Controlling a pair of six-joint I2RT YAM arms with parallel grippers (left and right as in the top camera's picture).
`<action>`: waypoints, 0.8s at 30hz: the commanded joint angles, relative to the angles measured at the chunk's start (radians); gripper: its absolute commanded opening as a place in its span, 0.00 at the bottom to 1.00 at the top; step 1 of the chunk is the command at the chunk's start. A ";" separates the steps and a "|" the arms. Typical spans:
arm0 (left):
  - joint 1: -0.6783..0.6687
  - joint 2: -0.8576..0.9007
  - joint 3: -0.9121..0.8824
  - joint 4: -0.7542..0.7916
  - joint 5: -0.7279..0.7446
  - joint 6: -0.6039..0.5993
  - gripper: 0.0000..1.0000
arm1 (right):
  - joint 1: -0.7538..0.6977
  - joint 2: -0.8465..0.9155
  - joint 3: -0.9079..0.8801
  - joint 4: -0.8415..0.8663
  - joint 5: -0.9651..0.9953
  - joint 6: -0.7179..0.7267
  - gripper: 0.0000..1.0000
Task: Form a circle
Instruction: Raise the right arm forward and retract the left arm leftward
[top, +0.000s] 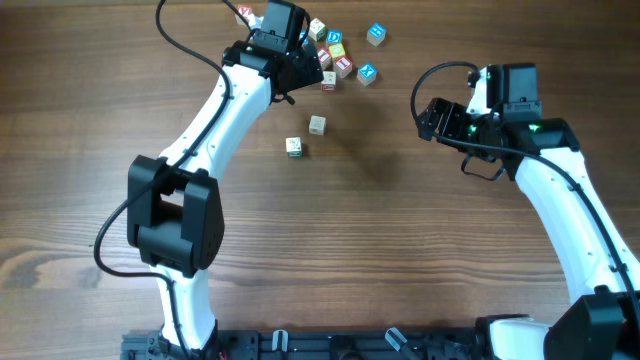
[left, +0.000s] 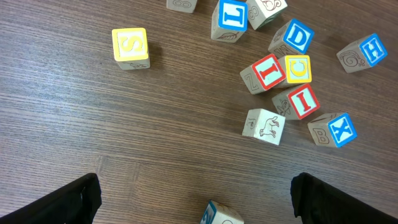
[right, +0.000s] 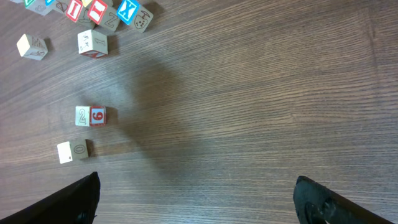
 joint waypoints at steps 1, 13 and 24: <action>-0.002 -0.006 0.011 0.003 -0.010 0.008 1.00 | -0.002 0.013 0.019 0.003 -0.015 0.007 1.00; 0.299 -0.012 0.011 -0.048 -0.211 0.008 1.00 | -0.002 0.013 0.019 0.003 -0.015 0.007 1.00; 0.690 -0.012 0.011 -0.125 -0.083 0.008 1.00 | -0.002 0.013 0.019 0.003 -0.015 0.007 1.00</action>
